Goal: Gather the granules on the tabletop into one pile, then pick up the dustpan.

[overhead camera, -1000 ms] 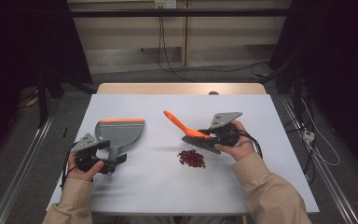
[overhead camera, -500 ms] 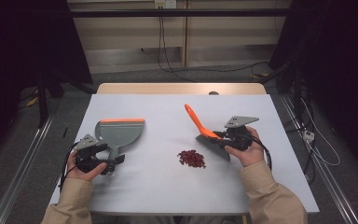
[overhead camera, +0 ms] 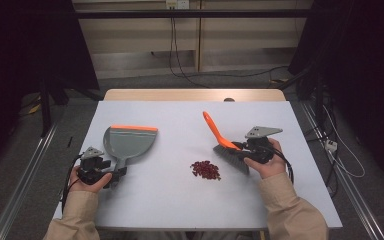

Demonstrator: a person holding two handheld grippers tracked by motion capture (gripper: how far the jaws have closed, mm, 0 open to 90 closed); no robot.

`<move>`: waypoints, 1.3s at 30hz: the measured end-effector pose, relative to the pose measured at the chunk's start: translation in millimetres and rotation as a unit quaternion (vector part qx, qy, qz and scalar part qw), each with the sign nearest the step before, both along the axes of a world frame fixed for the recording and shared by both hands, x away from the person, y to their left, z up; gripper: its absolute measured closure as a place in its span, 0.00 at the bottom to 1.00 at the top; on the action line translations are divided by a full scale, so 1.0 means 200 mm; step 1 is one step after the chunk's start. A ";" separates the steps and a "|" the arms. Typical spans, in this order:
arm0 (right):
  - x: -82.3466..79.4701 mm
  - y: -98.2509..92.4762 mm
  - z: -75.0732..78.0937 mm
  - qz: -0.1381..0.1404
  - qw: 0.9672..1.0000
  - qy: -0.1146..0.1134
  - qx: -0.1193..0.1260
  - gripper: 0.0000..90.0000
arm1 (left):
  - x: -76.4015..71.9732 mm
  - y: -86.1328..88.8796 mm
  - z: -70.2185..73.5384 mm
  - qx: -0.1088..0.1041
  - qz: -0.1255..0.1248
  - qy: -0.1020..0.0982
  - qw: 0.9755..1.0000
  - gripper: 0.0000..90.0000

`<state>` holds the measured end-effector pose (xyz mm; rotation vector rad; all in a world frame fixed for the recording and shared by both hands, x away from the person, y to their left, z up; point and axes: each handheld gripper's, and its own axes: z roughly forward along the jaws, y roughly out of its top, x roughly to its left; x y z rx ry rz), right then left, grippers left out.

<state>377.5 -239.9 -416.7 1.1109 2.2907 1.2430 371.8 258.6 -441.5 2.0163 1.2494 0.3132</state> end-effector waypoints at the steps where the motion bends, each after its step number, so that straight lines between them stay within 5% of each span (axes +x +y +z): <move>1: 0.00 0.00 0.00 -0.001 1.000 -0.001 0.002 0.79 | 0.00 0.01 0.00 0.001 -0.001 0.001 1.000 0.34; 5: 0.00 -0.01 0.00 -0.006 1.000 0.002 0.002 0.79 | 0.03 0.02 0.01 0.008 -0.003 0.002 1.000 0.47; 10: -0.01 -0.02 0.00 -0.008 1.000 0.000 0.003 0.79 | 0.08 -0.03 0.02 0.027 -0.023 0.019 0.999 0.49; 20: -0.01 -0.02 0.00 -0.012 1.000 0.000 0.005 0.79 | 0.17 -0.11 -0.01 0.046 0.009 0.039 0.998 0.50; 32: -0.01 0.00 -0.01 -0.006 1.000 0.000 0.008 0.79 | 0.19 -0.13 0.00 0.072 0.025 0.033 0.997 0.49; 39: -0.01 0.01 -0.01 -0.005 1.000 -0.002 0.005 0.79 | 0.19 -0.14 0.00 0.092 0.030 0.020 0.995 0.68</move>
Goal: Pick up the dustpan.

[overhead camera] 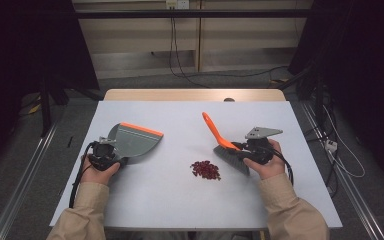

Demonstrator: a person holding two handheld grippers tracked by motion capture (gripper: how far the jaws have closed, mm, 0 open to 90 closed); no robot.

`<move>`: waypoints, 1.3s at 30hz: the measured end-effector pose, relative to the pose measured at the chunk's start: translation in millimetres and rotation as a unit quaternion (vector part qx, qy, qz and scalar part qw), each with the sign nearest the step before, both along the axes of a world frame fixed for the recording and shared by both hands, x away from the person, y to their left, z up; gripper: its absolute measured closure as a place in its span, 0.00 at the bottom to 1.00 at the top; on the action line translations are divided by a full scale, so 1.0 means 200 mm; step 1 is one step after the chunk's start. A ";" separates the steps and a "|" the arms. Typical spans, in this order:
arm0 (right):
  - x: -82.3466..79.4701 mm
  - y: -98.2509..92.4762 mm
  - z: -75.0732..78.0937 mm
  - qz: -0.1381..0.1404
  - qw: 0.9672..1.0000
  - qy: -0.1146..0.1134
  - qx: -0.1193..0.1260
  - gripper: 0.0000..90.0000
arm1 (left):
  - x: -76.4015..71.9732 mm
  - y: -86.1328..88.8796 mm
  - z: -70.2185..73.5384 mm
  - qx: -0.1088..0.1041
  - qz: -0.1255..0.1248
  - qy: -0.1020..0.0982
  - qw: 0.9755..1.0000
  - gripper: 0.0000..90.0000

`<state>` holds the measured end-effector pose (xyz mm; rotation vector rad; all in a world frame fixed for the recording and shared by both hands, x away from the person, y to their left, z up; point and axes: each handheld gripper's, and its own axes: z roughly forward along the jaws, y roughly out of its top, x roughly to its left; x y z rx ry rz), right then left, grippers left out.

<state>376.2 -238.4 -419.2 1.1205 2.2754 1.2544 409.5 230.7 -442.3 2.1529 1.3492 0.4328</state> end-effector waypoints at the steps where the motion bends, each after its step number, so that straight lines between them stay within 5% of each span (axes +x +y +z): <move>1: 0.00 0.00 0.00 0.000 1.000 0.000 0.000 0.79 | 0.00 0.00 0.00 -0.001 -0.002 0.001 1.000 0.71; 10: 0.00 0.00 0.00 0.000 1.000 -0.003 0.001 0.79 | -0.03 0.04 0.05 -0.007 -0.028 0.001 1.000 0.71; 16: 0.00 0.01 0.01 -0.007 1.000 -0.004 0.002 0.79 | -0.09 0.05 0.12 -0.030 -0.079 -0.003 0.996 0.71; 23: -0.01 0.01 0.02 -0.024 1.000 -0.013 -0.003 0.79 | -0.20 0.02 0.18 -0.030 -0.153 -0.005 0.988 0.71; 28: -0.02 0.02 0.01 -0.031 0.999 -0.010 -0.001 0.79 | -0.25 -0.03 0.17 -0.030 -0.202 0.002 0.979 0.71; 39: -0.02 0.02 0.00 -0.047 0.999 -0.005 0.003 0.79 | -0.34 -0.09 0.14 -0.023 -0.272 0.020 0.962 0.71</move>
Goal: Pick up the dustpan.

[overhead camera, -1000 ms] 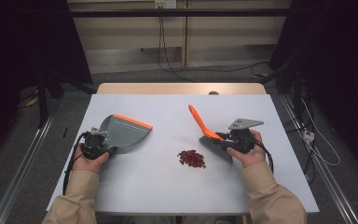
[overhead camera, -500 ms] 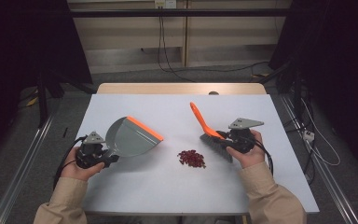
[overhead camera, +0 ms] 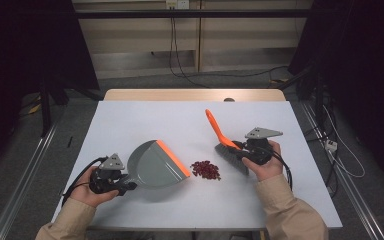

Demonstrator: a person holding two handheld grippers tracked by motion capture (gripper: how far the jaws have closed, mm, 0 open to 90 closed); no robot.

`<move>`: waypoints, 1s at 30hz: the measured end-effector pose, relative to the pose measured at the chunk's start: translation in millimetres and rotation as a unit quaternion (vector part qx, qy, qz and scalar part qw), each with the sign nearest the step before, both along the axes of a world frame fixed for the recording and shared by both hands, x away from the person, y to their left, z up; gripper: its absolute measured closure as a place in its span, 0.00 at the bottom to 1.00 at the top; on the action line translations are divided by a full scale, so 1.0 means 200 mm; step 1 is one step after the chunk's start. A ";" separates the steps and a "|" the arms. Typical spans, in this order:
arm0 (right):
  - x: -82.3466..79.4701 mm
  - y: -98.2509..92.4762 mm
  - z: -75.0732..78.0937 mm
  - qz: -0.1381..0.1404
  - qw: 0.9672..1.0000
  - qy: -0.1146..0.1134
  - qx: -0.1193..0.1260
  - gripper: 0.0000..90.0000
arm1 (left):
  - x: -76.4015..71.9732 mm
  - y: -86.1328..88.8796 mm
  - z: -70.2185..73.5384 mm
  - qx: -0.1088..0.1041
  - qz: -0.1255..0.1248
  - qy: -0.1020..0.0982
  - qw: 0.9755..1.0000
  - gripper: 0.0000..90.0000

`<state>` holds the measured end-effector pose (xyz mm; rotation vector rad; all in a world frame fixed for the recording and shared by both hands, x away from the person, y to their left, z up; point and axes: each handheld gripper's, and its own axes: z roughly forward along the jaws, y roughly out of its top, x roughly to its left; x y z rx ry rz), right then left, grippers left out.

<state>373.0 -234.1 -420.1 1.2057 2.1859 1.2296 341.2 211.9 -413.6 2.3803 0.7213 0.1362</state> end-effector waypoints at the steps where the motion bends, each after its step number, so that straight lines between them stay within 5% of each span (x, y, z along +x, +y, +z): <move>1: 0.00 0.00 0.00 -0.001 1.000 0.001 0.001 0.79 | -0.01 0.00 0.00 0.001 -0.003 0.001 1.000 0.71; 18: 0.01 0.09 -0.03 0.012 1.000 -0.014 -0.006 0.79 | -0.06 -0.15 -0.06 0.022 -0.073 0.018 0.997 0.71; 26: -0.01 0.11 0.00 0.021 0.999 -0.024 -0.034 0.77 | -0.06 -0.18 -0.07 0.032 -0.100 0.017 0.994 0.71; 30: -0.02 0.13 0.03 0.031 0.997 -0.027 -0.069 0.78 | -0.06 -0.19 -0.07 0.025 -0.096 0.022 0.995 0.71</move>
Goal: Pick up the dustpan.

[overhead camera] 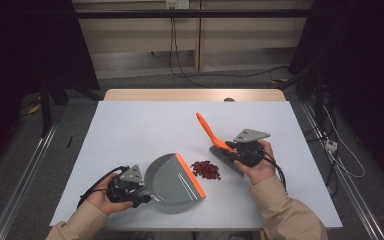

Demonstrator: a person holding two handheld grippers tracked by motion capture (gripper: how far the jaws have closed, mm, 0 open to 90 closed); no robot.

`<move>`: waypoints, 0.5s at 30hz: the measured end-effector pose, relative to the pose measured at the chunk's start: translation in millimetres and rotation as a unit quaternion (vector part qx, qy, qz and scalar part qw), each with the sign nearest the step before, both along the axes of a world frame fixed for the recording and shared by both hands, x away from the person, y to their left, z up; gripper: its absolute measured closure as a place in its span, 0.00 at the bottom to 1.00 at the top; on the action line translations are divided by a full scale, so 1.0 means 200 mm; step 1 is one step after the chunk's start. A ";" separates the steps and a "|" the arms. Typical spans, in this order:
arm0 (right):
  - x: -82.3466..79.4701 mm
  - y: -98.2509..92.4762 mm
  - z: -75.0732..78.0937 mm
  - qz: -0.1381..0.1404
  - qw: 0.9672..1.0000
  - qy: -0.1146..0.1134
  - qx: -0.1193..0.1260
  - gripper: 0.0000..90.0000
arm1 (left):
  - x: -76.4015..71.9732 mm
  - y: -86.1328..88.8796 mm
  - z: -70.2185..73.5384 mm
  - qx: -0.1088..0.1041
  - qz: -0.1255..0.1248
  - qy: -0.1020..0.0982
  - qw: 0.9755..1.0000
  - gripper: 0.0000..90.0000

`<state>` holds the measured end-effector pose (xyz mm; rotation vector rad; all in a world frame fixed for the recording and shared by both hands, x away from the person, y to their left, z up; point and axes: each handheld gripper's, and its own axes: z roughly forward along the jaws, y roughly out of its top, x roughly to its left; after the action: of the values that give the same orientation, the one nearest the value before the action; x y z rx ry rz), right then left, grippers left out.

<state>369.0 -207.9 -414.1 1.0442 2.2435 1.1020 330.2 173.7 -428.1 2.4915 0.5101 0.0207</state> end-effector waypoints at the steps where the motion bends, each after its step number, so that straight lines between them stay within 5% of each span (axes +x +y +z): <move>1: 0.00 0.01 0.00 0.000 1.000 0.003 -0.010 0.77 | 0.00 0.00 0.00 -0.002 0.000 0.001 1.000 0.71; 4: -0.01 0.01 0.00 0.003 0.999 0.006 -0.032 0.79 | 0.00 -0.01 -0.01 0.004 -0.002 0.002 1.000 0.71; 15: -0.04 0.02 0.00 -0.017 0.999 0.014 -0.023 0.80 | -0.02 0.03 -0.01 -0.011 0.003 0.010 1.000 0.62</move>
<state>361.1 -203.3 -413.8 1.0819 2.2535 1.0215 326.2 179.5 -430.3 2.4709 0.5237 -0.0084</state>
